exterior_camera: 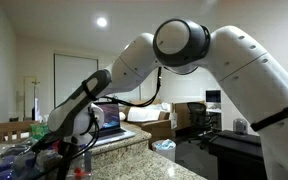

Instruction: Put the water bottles upright

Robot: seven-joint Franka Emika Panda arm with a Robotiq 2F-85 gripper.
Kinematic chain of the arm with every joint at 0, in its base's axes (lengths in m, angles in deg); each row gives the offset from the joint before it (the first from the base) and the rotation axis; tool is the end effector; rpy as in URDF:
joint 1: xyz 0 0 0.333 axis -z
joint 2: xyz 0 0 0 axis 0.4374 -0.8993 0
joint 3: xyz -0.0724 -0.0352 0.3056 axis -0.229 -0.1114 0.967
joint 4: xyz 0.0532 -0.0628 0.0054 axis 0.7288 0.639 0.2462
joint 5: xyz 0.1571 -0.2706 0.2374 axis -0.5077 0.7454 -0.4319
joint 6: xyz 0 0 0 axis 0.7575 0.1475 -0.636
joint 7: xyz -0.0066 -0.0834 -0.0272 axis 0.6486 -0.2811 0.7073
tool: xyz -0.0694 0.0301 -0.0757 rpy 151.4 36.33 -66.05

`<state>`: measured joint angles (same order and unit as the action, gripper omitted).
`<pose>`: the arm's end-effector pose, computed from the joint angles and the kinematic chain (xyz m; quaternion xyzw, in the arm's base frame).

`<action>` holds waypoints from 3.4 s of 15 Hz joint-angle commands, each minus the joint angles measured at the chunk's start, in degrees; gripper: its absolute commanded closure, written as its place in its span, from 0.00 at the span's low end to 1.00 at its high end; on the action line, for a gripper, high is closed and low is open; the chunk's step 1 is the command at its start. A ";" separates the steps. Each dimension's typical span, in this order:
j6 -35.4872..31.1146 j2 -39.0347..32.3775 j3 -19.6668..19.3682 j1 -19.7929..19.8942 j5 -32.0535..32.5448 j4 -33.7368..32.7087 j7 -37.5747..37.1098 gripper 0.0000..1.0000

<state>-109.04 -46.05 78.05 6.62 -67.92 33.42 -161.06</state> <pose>0.6301 0.2531 0.2729 -0.5446 0.8329 0.0348 0.0921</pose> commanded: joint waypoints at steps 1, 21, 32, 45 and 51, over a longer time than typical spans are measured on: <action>2.92 -2.75 -0.67 -0.21 1.47 -3.51 -1.17 0.00; 5.09 0.19 -0.25 0.47 -1.10 5.81 -2.00 0.00; -0.42 7.86 0.76 2.92 -4.32 19.15 -0.82 0.00; -15.90 19.25 2.57 1.88 -7.68 39.29 -5.87 0.00; -18.51 21.83 1.29 0.50 -2.60 40.64 -12.44 0.00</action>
<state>-125.59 -27.61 80.33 8.32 -74.27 71.81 -167.15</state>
